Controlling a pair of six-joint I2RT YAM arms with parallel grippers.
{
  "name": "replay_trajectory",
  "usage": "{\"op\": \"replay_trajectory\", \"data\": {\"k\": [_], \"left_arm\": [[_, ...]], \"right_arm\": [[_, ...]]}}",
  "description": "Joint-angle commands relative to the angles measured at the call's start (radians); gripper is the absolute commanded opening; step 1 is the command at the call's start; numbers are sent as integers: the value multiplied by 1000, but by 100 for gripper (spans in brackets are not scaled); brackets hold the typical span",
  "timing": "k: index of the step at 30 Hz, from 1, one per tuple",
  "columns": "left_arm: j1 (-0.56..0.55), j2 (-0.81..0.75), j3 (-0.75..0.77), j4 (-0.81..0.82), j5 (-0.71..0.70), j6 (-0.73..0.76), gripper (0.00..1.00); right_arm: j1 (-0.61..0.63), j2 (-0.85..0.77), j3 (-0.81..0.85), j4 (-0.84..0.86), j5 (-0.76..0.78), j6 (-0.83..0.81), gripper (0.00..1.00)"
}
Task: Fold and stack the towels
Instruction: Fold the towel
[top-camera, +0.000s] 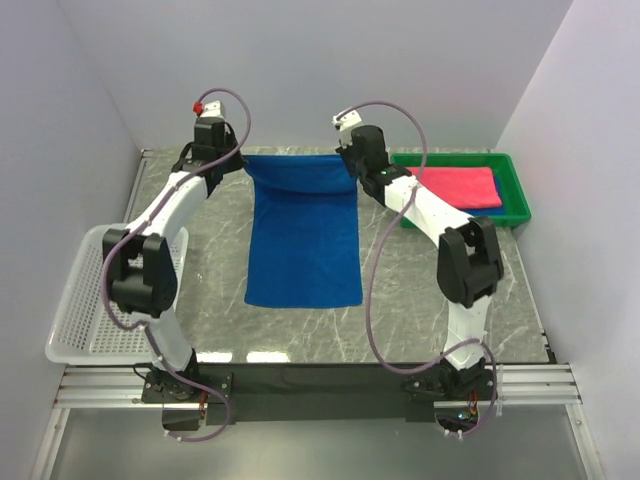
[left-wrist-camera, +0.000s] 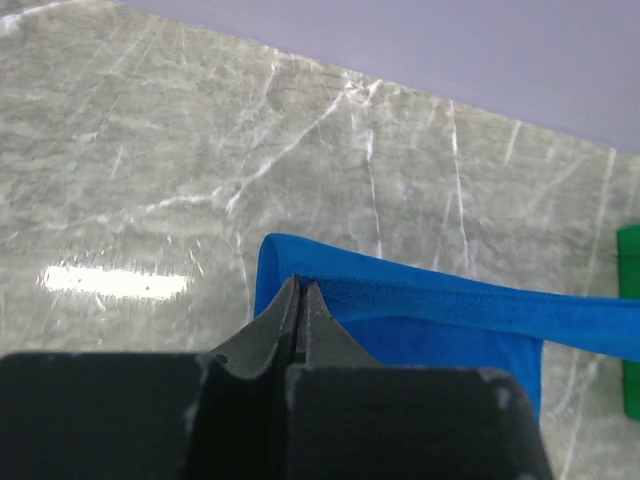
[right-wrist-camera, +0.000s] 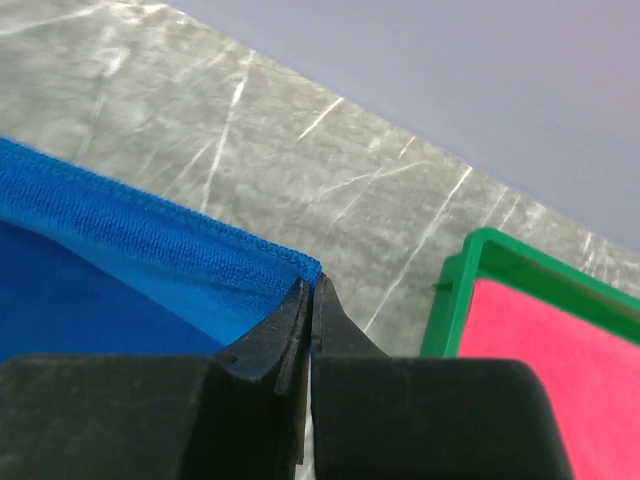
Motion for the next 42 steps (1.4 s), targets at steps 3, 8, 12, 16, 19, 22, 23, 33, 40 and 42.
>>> {"op": "replay_trajectory", "data": {"k": [3,8,12,16,19,22,23,33,40,42], "left_arm": [[26,-131,-164,-7,-10,-35,0],[26,-215,-310,-49,33,-122,0],[26,-275,-422,-70,47,-165,0],[26,-286,-473,-95,48,-196,1],[26,-286,-495,-113,60,-211,1],[26,-304,-501,-130,33,-221,0],[26,-321,-499,-141,30,-219,0],[25,-464,-577,-184,83,-267,1],[9,-573,-809,-150,120,-343,1],[3,-589,-888,-129,135,-357,1]], "right_arm": [[23,-163,-162,-51,72,9,0],[52,-231,-284,-107,75,66,0],[78,-281,-385,-124,71,100,0],[97,-290,-437,-161,54,146,0],[98,-272,-450,-189,61,210,0],[98,-270,-457,-200,64,226,0],[98,-279,-459,-207,66,229,0],[120,-402,-505,-288,104,281,0],[153,-445,-617,-367,71,385,0],[155,-437,-655,-378,54,414,0]]}}
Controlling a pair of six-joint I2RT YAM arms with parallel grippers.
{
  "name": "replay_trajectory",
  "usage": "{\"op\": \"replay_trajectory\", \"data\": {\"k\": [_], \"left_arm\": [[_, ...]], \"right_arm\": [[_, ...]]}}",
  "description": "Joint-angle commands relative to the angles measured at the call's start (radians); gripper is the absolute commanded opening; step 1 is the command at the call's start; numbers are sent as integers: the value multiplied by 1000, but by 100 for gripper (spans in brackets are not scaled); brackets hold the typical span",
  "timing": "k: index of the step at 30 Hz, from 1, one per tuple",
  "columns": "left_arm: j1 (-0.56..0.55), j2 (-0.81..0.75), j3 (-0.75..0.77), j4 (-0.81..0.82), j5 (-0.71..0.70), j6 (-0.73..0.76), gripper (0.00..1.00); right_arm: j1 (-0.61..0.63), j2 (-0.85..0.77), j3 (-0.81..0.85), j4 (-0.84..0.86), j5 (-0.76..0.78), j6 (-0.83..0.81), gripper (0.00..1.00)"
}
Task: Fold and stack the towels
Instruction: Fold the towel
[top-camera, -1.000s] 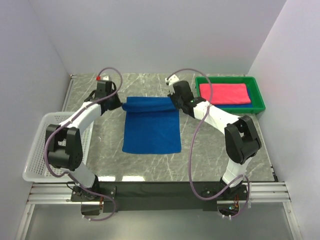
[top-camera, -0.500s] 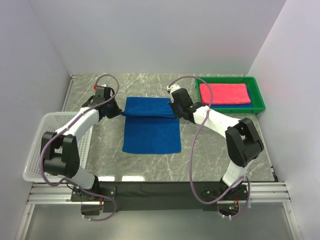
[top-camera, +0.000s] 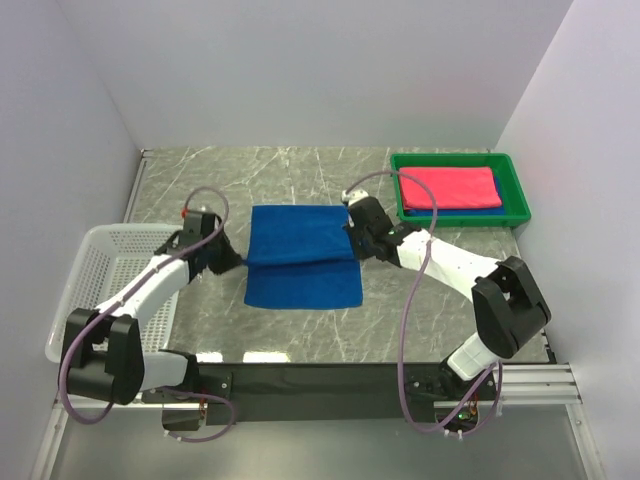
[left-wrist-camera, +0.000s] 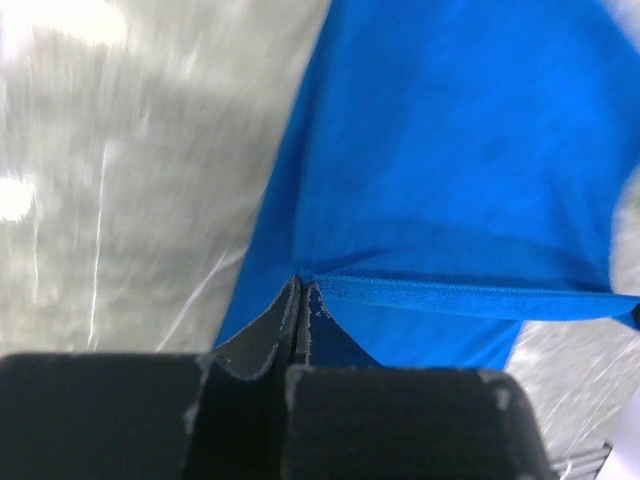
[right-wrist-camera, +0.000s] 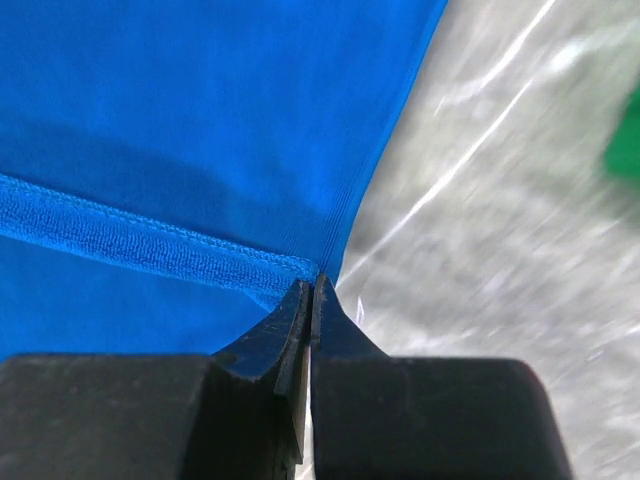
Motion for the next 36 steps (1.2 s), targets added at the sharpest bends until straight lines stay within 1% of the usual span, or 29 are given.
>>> {"op": "replay_trajectory", "data": {"k": [1,3,9,17,21,27,31,36], "left_arm": [[2,-36,-109,23,-46,-40,1],[-6,-32,-158,48,-50,-49,1],[-18,20,-184,80,-68,-76,1],[-18,91,-155,82,-88,-103,1],[-12,132,-97,68,-126,-108,1],[5,246,36,74,-99,-112,1],[5,287,113,63,-71,-83,1],[6,261,210,-3,-88,-37,1]], "right_arm": [[-15,-10,-64,-119,55,56,0],[-15,4,-95,-122,43,68,0],[-12,79,-107,-115,17,56,0],[-18,235,7,-162,36,16,0],[-29,306,69,-159,62,-15,0],[-91,393,215,-171,119,-73,0],[-112,365,268,-182,112,-91,0],[-112,285,288,-199,118,-91,0]]}}
